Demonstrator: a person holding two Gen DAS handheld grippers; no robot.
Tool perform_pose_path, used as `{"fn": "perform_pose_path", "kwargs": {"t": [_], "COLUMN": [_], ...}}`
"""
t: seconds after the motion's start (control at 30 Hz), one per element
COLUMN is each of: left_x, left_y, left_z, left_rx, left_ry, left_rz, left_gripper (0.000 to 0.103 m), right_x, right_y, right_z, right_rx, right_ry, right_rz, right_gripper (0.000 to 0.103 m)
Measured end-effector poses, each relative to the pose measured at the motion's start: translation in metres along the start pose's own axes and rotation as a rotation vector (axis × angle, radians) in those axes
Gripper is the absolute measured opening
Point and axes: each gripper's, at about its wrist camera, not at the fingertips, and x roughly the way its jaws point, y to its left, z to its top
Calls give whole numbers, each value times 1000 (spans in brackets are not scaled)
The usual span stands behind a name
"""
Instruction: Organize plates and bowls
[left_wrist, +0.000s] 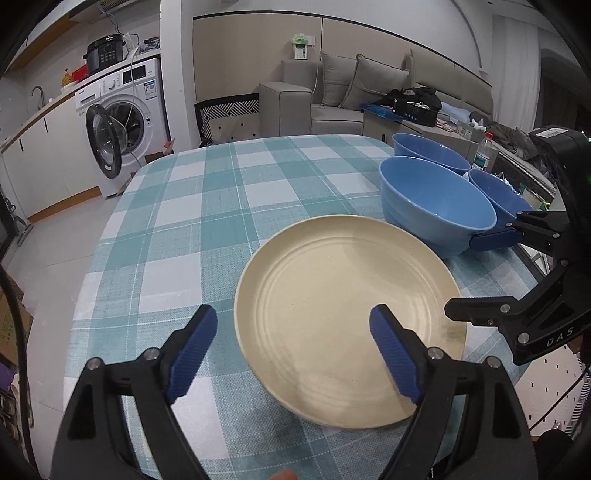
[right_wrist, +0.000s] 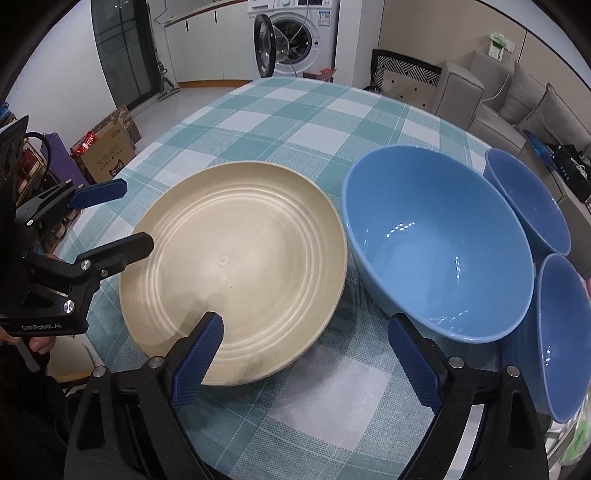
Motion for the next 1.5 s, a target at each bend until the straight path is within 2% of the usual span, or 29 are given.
{"fn": "perform_pose_path", "kwargs": {"t": [0.03,0.1,0.3,0.8,1.5], "left_x": [-1,-3,-4,-13,-38], "left_y": [0,-1,-1,-9,-41], "left_z": [0,1,2,4,24], "left_rx": [0,3,2,27,87], "left_ry": [-7,-21,-23,-45,-122], "left_rz": [6,12,15,31,29], "left_gripper": [103,103,103,103,103], "right_x": [-1,-2,-4,-18,-97], "right_y": [0,0,-1,-10,-40], "right_z": [0,-1,-2,-10,-29], "right_rx": [2,2,16,52,110], "right_ry": [-5,-11,-29,-85,-262], "right_rz": [4,13,32,57,-2], "right_gripper": [94,98,101,102,102]}}
